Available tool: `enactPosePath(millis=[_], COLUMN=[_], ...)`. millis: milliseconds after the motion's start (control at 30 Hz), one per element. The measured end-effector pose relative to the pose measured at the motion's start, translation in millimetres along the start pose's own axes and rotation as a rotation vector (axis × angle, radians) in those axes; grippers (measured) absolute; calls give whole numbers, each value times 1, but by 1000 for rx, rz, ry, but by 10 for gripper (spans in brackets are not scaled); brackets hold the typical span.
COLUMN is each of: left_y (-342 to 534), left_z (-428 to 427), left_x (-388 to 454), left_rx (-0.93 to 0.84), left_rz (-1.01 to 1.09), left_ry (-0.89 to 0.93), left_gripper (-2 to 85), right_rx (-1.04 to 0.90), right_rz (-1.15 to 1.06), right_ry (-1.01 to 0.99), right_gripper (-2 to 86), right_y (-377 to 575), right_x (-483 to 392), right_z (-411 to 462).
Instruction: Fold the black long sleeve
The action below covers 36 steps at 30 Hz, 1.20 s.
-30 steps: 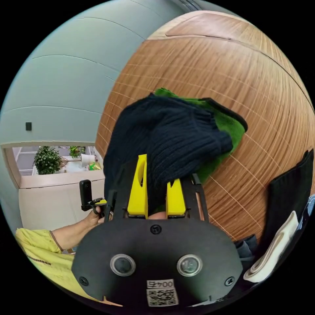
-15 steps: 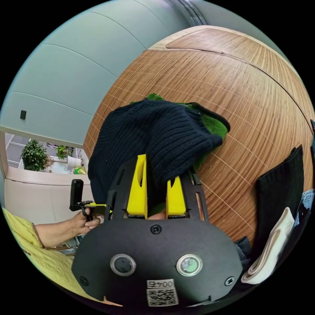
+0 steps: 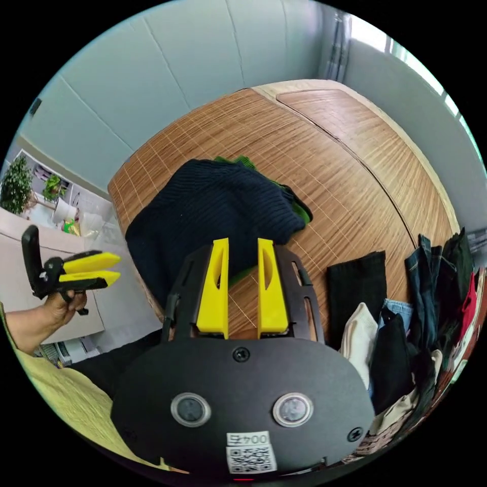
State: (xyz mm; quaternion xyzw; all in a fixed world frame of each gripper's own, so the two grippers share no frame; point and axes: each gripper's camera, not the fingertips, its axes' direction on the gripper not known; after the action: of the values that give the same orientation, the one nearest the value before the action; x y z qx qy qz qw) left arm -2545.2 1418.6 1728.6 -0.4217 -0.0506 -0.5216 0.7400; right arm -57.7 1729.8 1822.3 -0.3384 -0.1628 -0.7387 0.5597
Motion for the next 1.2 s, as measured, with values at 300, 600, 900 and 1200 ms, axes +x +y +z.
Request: enactPosePath(millis=[300,600,900,1200], left_y=[-92,-119,-169,-195], left_z=[109,119,106,-18], left_x=[54,76,73,99], left_rx=[-243,-297,-393,-120], left_rz=[252,347,215,77], left_ry=[-335,-289,-196,115], left_gripper=[32,22,18,24], right_rx=[-206,-214,-166,322], right_rz=[-27,-49,86,618], right_ry=[153,99,63,-120], right_gripper=[59,48,53,82], right_y=[-36,-54,-61,62], right_x=[-63,-60,-26,93], right_z=[85,108,93,-86])
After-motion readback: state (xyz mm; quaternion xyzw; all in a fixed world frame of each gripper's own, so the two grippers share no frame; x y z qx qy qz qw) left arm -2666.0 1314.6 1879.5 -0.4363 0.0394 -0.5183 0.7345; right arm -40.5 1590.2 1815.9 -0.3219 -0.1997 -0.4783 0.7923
